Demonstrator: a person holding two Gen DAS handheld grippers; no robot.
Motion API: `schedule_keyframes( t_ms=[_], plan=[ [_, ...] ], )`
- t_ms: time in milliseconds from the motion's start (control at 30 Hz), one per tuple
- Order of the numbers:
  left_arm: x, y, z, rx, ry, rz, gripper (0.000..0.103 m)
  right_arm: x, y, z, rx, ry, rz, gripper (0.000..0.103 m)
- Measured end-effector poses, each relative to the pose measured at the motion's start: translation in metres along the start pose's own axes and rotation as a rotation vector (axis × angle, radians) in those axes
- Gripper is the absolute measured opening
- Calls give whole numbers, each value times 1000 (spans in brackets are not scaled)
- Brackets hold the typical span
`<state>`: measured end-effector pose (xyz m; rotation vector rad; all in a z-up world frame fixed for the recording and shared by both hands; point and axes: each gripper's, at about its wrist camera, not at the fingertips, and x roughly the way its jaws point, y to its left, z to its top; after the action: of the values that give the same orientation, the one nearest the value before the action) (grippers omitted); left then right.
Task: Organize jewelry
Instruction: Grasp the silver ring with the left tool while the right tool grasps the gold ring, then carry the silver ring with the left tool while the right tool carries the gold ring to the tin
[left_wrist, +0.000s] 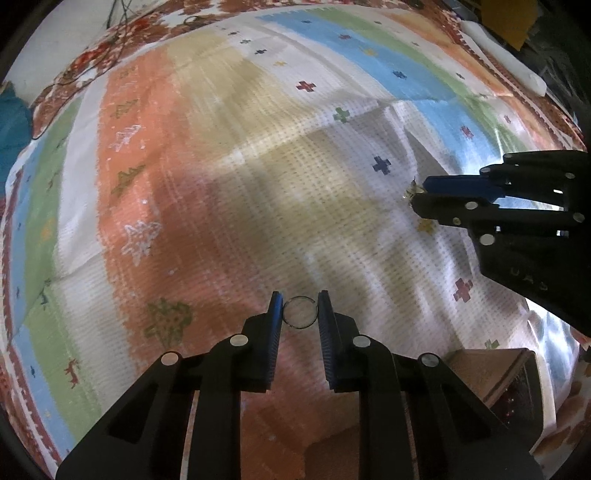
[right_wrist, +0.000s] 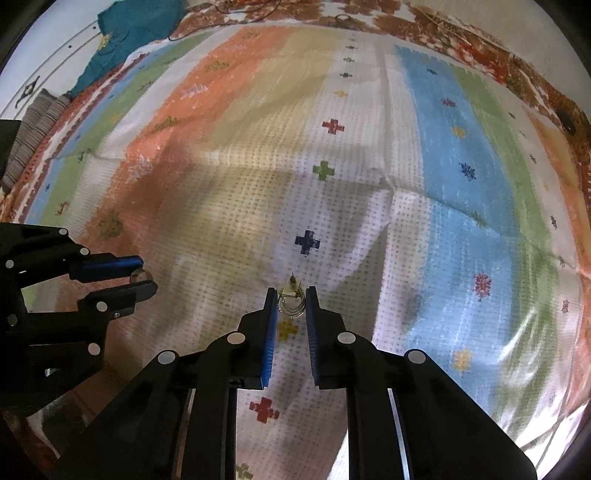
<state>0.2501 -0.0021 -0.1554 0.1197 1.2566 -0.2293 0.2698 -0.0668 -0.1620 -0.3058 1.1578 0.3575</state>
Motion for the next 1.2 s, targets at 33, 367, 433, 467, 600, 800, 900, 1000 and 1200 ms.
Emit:
schedule_keyframes(
  t_ms=[33,367,433,467,600,800,900,1000,1200],
  plan=[
    [-2,1,-2,-3,-1,5,19,-2,1,-1,-1,-3,1,16],
    [-20,6,-14,-84,-15,62,19,-21,13,-7,-19,-30,1,16],
    [-25,8,-16,-100,-25,80,19,-25,15,-9,-21,-35,2,16],
    [-28,8,-17,-105,-29,82,19,-27,16,-10,-21,-38,3,16],
    [-38,7,-20,-116,-47,93,19,-37,20,-14,-20,-55,5,16],
    [-56,4,-24,-135,-78,96,19,-52,23,-22,-8,-79,2,16],
    [-66,1,-28,-146,-98,90,19,-63,25,-26,-2,-99,0,16],
    [-76,-5,-32,-151,-118,84,19,-72,27,-29,-2,-117,-1,16],
    [-92,-11,-41,-153,-148,60,19,-88,36,-38,-9,-144,6,16]
  ],
)
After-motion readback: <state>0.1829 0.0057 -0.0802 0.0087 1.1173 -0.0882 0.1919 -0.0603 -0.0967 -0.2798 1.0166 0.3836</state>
